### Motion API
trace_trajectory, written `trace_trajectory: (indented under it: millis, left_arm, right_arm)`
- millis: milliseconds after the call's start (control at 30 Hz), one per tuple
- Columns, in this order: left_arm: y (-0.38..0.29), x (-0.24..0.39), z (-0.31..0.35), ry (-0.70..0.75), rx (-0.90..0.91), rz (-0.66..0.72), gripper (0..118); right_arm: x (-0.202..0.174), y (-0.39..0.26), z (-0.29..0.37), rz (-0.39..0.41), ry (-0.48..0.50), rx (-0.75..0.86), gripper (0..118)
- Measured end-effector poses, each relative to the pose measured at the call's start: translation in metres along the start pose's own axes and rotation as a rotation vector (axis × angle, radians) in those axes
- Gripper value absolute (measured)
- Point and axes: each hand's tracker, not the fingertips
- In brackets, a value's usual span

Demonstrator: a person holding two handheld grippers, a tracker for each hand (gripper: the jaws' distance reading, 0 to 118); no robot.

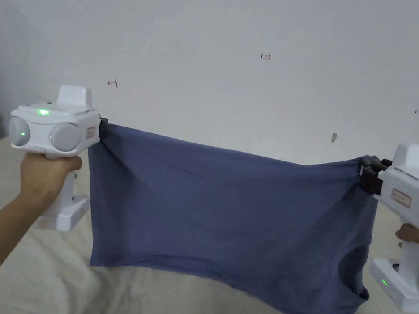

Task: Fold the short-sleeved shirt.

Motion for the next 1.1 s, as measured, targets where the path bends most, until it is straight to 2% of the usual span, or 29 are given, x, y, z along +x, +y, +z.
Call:
trace_trajectory:
  millis: [200,533,633,733,1100]
  left_arm:
    - [-0.087,-0.011,0.027,-0.045,-0.149,0.044,4]
    - [-0.203,-0.049,0.139,-0.058,-0.334,0.069,4]
    - [-0.231,-0.061,0.172,-0.054,-0.375,0.072,4]
    - [-0.255,-0.070,0.208,-0.046,-0.410,0.090,4]
    - [-0.331,-0.089,0.300,-0.038,-0.542,0.065,4]
  right_arm:
    - [-0.011,-0.077,0.028,-0.049,0.042,-0.114,10]
    - [-0.023,-0.172,0.150,-0.133,0.092,-0.226,10]
    - [-0.029,-0.197,0.187,-0.132,0.100,-0.259,10]
    - [-0.035,-0.223,0.224,-0.175,0.110,-0.296,10]
    - [-0.051,-0.301,0.326,-0.234,0.119,-0.421,10]
